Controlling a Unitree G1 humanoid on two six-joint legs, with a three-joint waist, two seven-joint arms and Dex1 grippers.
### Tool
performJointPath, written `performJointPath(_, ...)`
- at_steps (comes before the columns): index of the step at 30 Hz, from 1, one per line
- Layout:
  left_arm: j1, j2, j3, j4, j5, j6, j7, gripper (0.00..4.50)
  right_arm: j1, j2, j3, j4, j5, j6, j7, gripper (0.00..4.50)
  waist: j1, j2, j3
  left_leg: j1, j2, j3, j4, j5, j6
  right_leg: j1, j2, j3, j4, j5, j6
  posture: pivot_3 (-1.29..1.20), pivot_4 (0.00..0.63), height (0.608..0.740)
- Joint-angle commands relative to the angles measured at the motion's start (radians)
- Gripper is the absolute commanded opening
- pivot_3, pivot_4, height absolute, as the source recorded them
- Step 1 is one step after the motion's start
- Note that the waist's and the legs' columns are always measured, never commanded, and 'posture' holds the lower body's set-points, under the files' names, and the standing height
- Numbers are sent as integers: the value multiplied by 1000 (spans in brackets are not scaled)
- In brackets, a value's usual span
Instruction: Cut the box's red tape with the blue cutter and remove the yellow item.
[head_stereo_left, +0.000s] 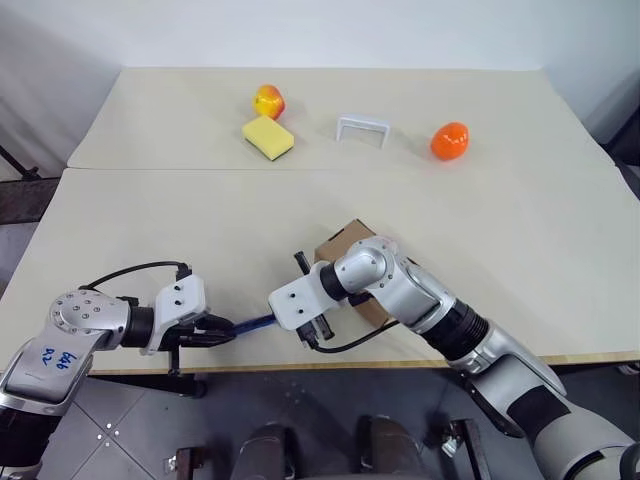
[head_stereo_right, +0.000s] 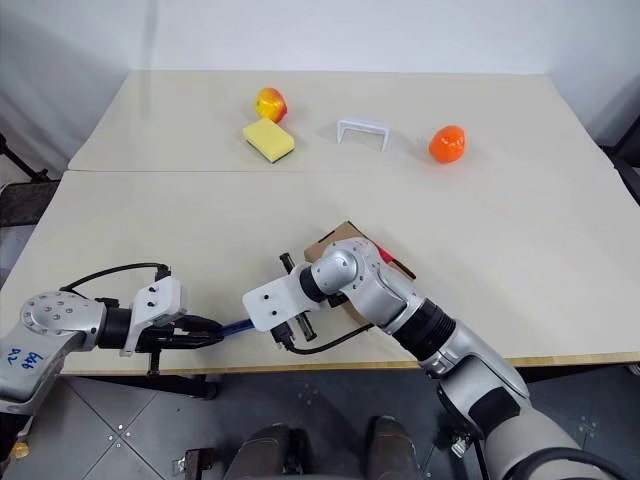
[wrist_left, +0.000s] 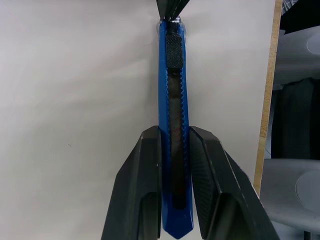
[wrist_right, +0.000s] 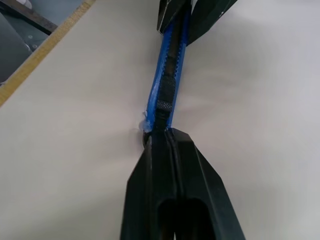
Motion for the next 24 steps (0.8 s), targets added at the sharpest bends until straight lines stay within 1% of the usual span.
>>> performJointPath(1,9,1,-18,-5,3,8,-1,685,6,14,30,20,-14,-36,2,36,0,0,0,0,0,0,0,0,0,0,0,0,0,0,0,0,150,740)
performJointPath(6,12,0,-16,-7,2,9,1,685,7,42,41,47,-19,-54,1,36,-1,0,0,1,0,0,0,0,0,0,0,0,0,0,0,0,150,740)
performJointPath(14,9,-4,-16,-2,4,10,6,685,-9,124,61,112,-35,-75,-24,36,-1,0,0,1,0,0,0,0,0,0,0,0,0,0,0,0,150,740)
performJointPath(24,12,-11,-14,1,3,10,18,685,-18,162,47,137,-23,-82,-21,36,-1,1,0,1,0,0,0,0,0,0,0,0,0,0,0,0,150,740)
